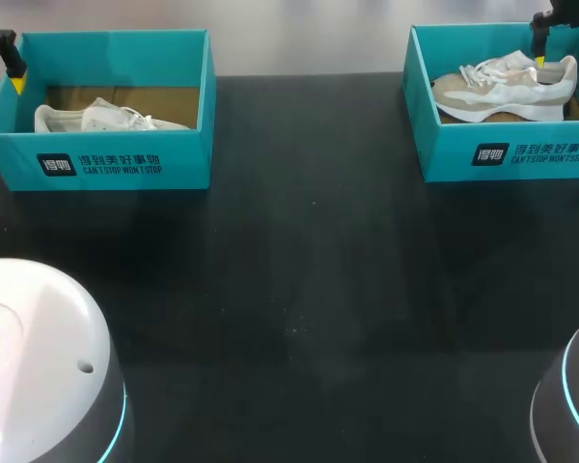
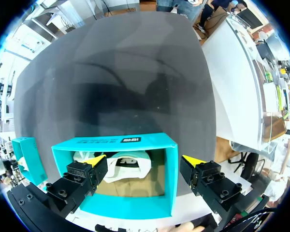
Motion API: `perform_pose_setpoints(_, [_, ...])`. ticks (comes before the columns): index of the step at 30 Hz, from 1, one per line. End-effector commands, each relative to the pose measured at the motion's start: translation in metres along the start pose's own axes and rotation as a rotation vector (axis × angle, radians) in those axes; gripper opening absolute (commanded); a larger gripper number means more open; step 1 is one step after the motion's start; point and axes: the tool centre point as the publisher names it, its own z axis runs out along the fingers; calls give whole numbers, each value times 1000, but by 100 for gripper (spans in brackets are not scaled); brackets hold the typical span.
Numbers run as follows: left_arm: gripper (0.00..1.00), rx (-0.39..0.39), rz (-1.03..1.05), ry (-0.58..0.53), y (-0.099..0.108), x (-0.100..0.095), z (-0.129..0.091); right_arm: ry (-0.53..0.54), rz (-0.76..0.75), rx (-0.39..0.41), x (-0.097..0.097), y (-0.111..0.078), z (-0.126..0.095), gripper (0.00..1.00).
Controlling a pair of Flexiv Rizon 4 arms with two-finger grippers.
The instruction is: Take the shoe out of the shoebox, open the shoe tongue, remove and reinsert the insole, then place the shoe into the shoebox
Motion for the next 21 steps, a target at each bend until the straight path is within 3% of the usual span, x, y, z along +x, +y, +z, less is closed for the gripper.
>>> perform_pose_setpoints(1, [100,0,1,1,0,0,0,8,1,20,-2,7,15,100])
perform_pose_setpoints(14, [100,0,1,1,0,0,0,19,23,49,-16,12,41,100])
perform_pose_setpoints(21, [100,0,1,1,0,0,0,33,32,74,-14,17,55,100])
